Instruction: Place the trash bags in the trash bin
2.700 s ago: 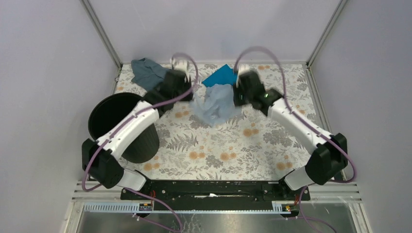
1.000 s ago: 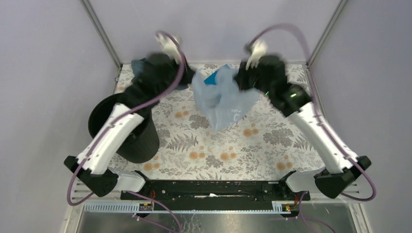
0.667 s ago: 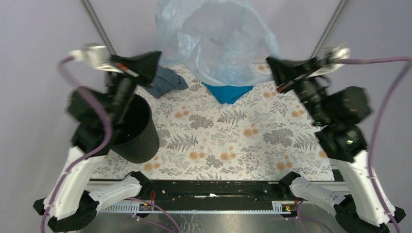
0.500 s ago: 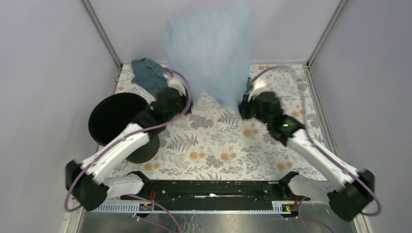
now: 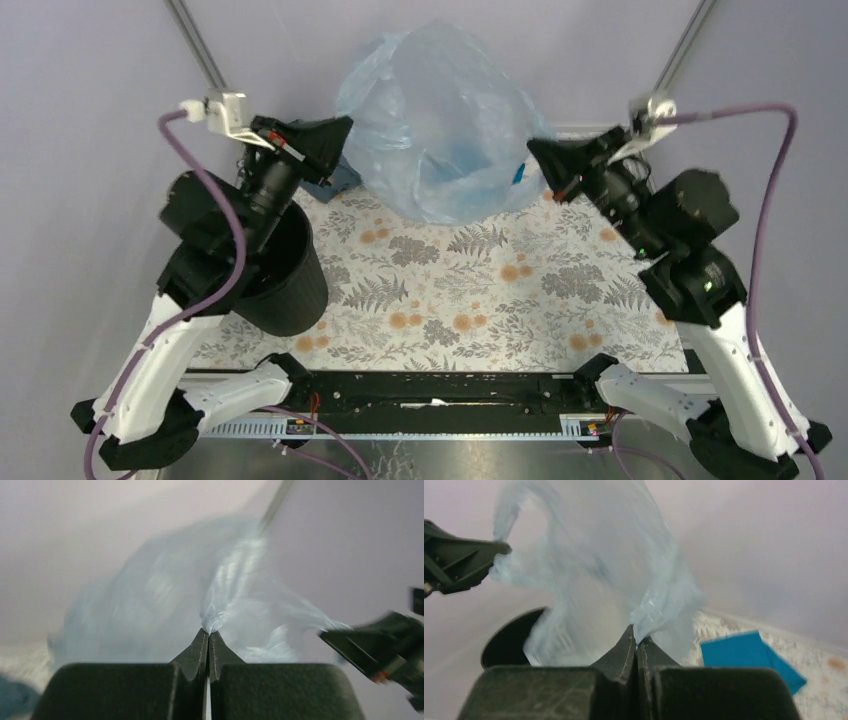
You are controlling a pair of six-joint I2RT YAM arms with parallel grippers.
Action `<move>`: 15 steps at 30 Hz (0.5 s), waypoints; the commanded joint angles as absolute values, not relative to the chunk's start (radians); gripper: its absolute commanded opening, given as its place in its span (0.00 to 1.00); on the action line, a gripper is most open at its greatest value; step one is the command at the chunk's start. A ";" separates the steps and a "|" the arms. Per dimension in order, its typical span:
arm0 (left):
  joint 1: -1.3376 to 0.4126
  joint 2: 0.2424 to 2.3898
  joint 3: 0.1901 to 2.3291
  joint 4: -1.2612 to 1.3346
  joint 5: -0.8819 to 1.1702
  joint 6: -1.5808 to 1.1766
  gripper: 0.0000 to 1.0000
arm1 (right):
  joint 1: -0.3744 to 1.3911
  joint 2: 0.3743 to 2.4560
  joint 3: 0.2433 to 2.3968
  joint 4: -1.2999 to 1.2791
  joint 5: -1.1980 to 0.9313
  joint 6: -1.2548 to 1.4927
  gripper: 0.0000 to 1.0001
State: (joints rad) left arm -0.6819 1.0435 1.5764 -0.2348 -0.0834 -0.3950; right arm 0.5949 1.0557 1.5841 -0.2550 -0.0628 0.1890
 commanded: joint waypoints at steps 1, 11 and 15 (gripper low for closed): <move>-0.669 1.123 1.243 -0.418 -0.269 -0.476 0.00 | 0.596 1.038 1.204 -0.343 0.013 0.226 0.00; -0.669 1.002 1.254 -0.502 -0.176 -0.473 0.00 | 0.595 0.972 1.101 -0.404 -0.038 0.235 0.00; -0.717 1.063 1.397 -0.474 -0.084 -0.524 0.00 | 0.595 0.993 1.219 -0.437 -0.092 0.191 0.00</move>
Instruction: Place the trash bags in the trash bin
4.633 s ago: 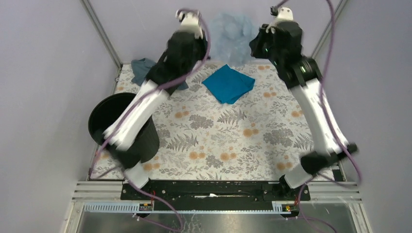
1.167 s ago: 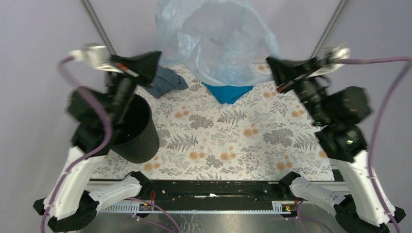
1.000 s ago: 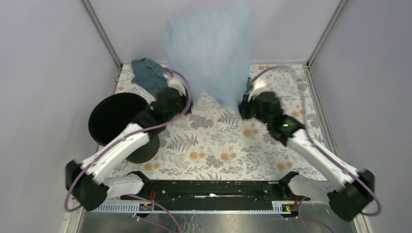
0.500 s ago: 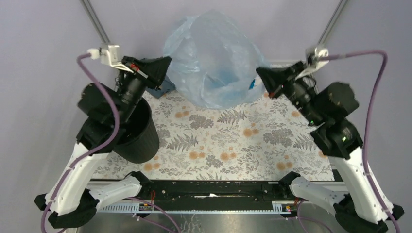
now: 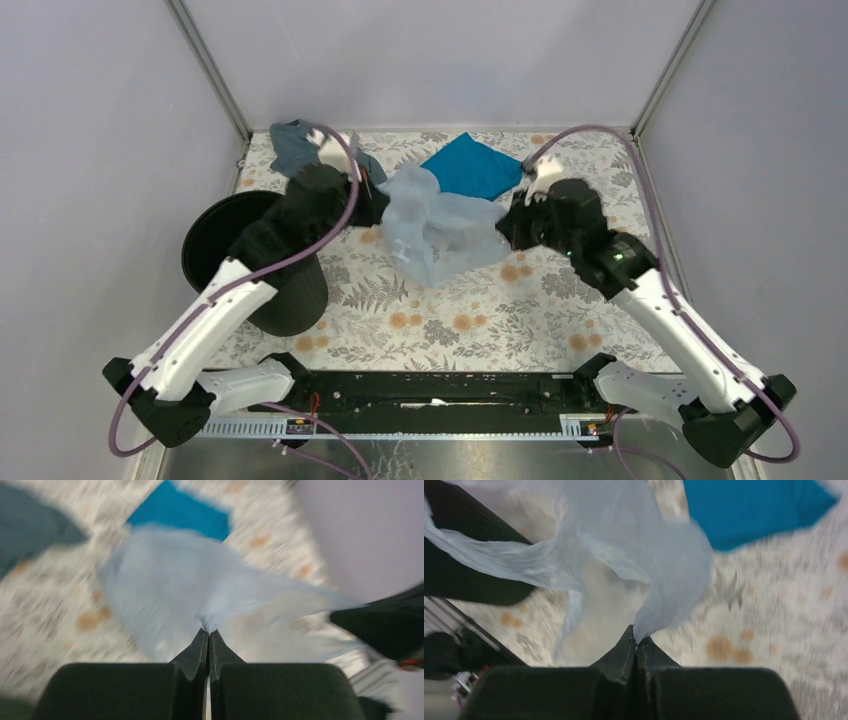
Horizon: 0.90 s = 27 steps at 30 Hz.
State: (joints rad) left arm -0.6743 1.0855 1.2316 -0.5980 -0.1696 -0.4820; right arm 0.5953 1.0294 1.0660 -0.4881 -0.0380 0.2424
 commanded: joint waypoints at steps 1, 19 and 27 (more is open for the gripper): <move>-0.749 1.080 1.407 -0.458 -0.080 -0.537 0.00 | 0.595 0.992 1.221 -0.429 -0.114 0.185 0.00; -0.933 1.319 1.647 -0.471 -0.179 -0.456 0.00 | 0.595 1.024 1.229 -0.183 -0.459 0.293 0.48; -0.933 1.364 1.719 -0.530 -0.178 -0.462 0.00 | 0.603 1.031 1.195 -0.152 -0.394 0.252 0.76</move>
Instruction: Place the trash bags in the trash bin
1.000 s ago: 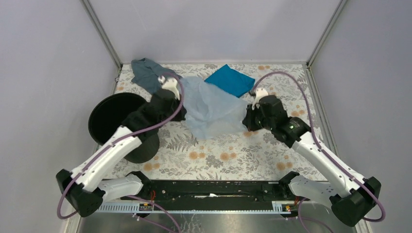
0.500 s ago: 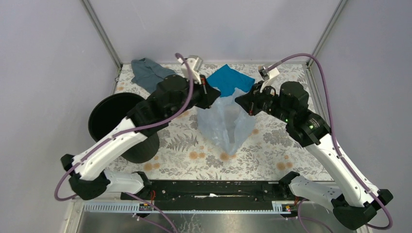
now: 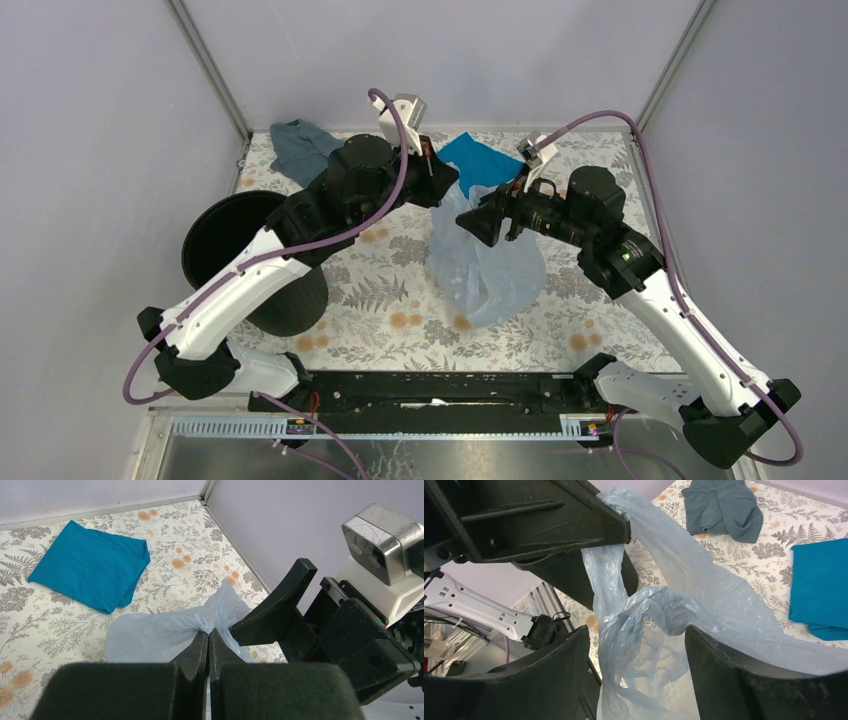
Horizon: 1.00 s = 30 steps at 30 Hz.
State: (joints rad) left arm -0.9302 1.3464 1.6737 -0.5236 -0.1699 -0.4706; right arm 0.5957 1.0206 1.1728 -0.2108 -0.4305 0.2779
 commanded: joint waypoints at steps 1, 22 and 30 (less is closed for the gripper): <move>-0.933 1.368 1.717 -0.529 -0.175 -0.466 0.00 | 0.612 1.039 1.202 -0.152 -0.370 0.251 0.77; -0.905 1.412 1.850 -0.757 -0.281 -0.470 0.81 | 0.908 1.074 1.107 -0.117 0.486 0.213 0.00; -0.801 1.296 1.872 -1.228 -0.668 -0.534 0.99 | 0.908 0.999 1.103 -0.202 0.513 0.195 0.00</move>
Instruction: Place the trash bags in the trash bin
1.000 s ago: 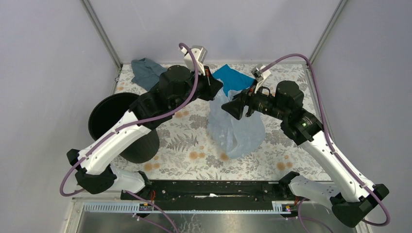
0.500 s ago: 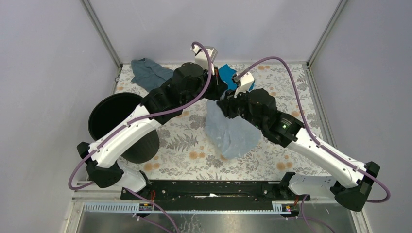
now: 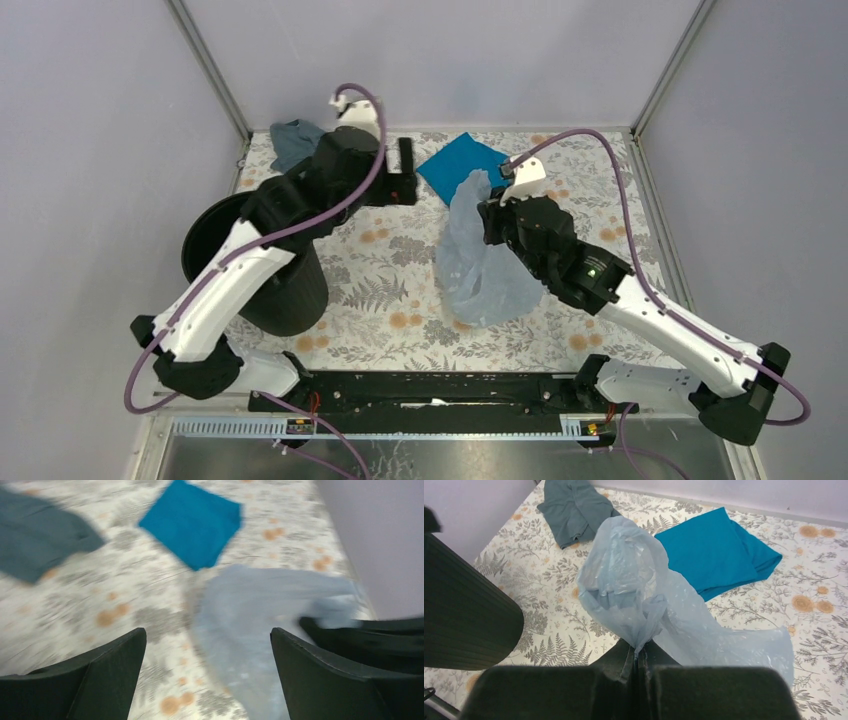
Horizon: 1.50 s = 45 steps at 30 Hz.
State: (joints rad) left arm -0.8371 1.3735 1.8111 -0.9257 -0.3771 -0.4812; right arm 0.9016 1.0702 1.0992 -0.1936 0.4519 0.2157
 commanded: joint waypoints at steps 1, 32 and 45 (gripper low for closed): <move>-0.790 1.295 1.886 -1.304 -0.714 -0.564 0.99 | 0.908 0.989 1.109 -0.217 0.516 0.190 0.00; -0.684 1.343 1.662 -1.193 -0.372 -0.543 0.00 | 0.908 0.843 1.351 -0.403 0.605 0.058 0.00; -1.124 1.698 1.873 -1.032 -0.448 -0.552 0.00 | 0.908 0.859 1.613 -0.437 0.845 -0.126 0.00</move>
